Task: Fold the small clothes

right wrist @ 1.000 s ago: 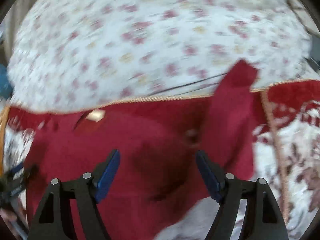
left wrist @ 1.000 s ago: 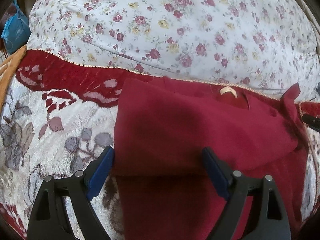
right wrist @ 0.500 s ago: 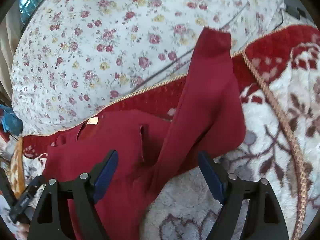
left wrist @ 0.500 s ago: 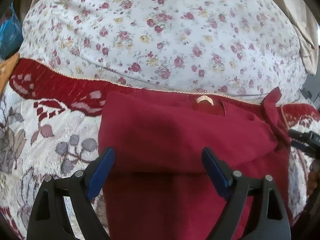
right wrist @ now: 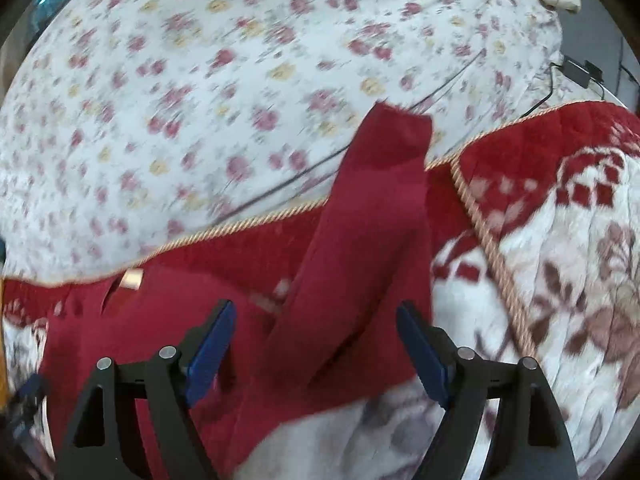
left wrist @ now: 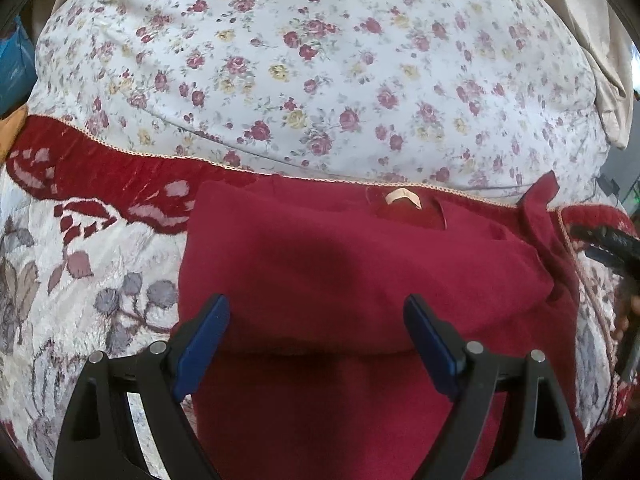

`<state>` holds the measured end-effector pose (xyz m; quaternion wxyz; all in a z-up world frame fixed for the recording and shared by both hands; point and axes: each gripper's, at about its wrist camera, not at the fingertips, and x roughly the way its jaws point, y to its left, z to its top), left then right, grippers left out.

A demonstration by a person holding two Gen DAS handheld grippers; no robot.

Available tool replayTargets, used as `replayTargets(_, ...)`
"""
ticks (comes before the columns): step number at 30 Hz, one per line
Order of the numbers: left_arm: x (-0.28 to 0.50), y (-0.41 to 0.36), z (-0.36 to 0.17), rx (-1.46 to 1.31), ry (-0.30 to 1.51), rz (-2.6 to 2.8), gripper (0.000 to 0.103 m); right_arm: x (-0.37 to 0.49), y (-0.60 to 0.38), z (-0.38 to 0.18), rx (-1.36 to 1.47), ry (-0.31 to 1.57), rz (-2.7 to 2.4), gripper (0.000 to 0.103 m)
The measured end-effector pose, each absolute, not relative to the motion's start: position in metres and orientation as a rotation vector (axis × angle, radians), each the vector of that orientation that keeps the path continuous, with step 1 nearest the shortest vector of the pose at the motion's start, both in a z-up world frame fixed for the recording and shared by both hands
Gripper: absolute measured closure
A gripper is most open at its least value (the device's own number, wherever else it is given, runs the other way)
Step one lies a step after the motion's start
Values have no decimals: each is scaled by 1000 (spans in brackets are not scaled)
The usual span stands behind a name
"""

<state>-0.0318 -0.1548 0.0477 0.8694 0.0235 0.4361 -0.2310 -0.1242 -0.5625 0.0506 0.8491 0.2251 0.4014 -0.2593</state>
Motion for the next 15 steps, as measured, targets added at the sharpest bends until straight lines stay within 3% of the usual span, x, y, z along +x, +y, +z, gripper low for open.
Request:
replayTargets(11,-28,-158,42,90,915,-489,15,-16,-627,-8,401,1096,-713,13)
replayTargets(15,-24,-155,43,89,913,-483,15,-28,-651,-23,492,1084,-717,65)
